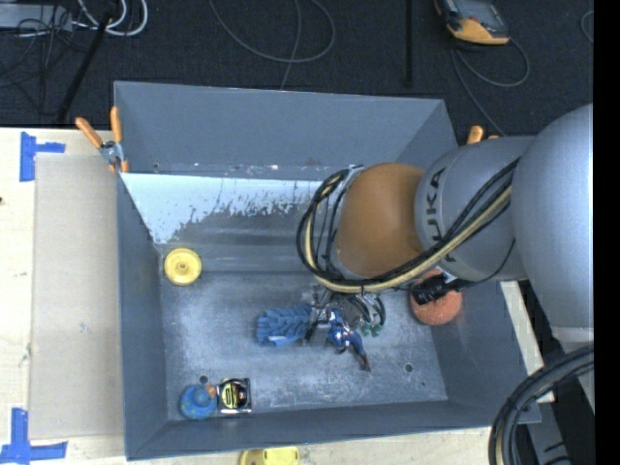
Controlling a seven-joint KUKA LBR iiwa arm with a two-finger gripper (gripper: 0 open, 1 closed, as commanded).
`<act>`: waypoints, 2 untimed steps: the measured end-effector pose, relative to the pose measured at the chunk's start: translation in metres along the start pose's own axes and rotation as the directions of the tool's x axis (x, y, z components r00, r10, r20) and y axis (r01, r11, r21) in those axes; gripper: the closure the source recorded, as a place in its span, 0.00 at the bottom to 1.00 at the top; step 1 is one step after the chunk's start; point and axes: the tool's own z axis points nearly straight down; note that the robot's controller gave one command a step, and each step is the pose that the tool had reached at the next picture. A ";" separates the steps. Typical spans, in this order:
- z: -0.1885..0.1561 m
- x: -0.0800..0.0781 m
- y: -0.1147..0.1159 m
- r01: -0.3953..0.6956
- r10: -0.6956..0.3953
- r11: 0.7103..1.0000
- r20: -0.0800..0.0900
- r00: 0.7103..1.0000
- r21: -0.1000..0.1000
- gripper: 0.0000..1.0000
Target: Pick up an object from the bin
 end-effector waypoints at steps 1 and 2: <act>0.000 0.000 0.000 -0.001 0.001 1.000 0.000 1.000 0.000 1.00; -0.001 0.000 0.000 0.000 0.000 1.000 0.000 1.000 0.000 1.00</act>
Offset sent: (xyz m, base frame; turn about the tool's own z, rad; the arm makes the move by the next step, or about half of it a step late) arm 0.0014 -0.0175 0.1841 -0.0256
